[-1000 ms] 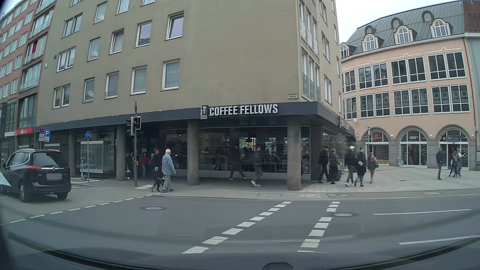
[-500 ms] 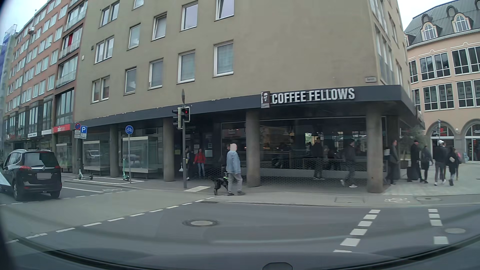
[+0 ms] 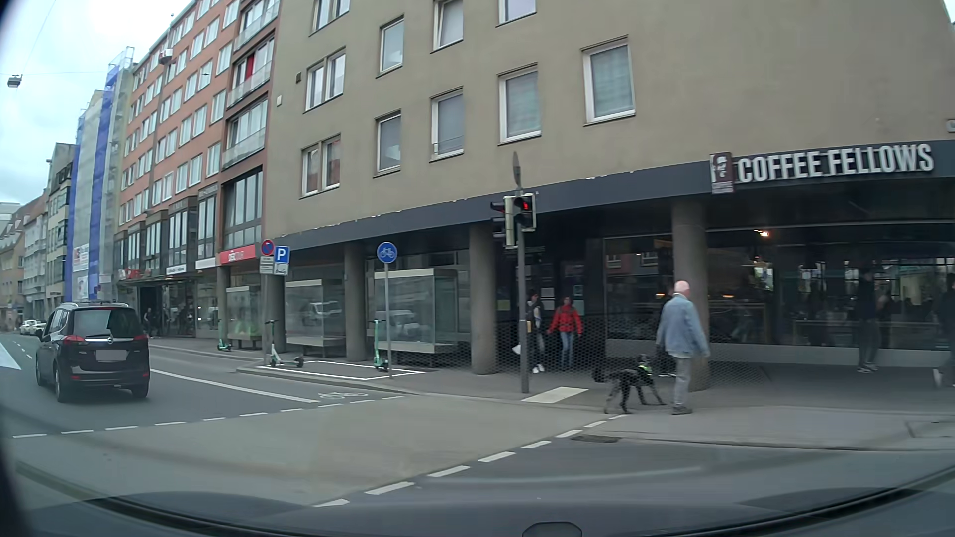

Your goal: Follow the waypoints while adhering to traffic rules and regulations

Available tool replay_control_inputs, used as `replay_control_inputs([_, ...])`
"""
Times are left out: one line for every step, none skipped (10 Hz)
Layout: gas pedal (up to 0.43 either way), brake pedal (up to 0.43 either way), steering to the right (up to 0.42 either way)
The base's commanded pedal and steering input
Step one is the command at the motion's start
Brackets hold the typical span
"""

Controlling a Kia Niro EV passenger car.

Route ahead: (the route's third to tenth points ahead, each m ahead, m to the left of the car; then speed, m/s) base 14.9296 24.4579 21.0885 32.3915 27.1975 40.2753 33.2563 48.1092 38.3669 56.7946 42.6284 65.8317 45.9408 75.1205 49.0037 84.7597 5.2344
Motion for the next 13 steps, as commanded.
replay_control_inputs([0.177,0.0,-0.383])
replay_control_inputs([0.169,0.0,-0.38])
replay_control_inputs([0.157,0.0,-0.385])
replay_control_inputs([0.13,0.0,-0.396])
replay_control_inputs([0.13,0.0,-0.396])
replay_control_inputs([0.13,0.0,-0.391])
replay_control_inputs([0.13,0.0,-0.387])
replay_control_inputs([0.13,0.0,-0.379])
replay_control_inputs([0.157,0.0,-0.365])
replay_control_inputs([0.189,0.0,-0.345])
replay_control_inputs([0.189,0.0,-0.306])
replay_control_inputs([0.189,0.0,-0.264])
replay_control_inputs([0.189,0.0,-0.225])
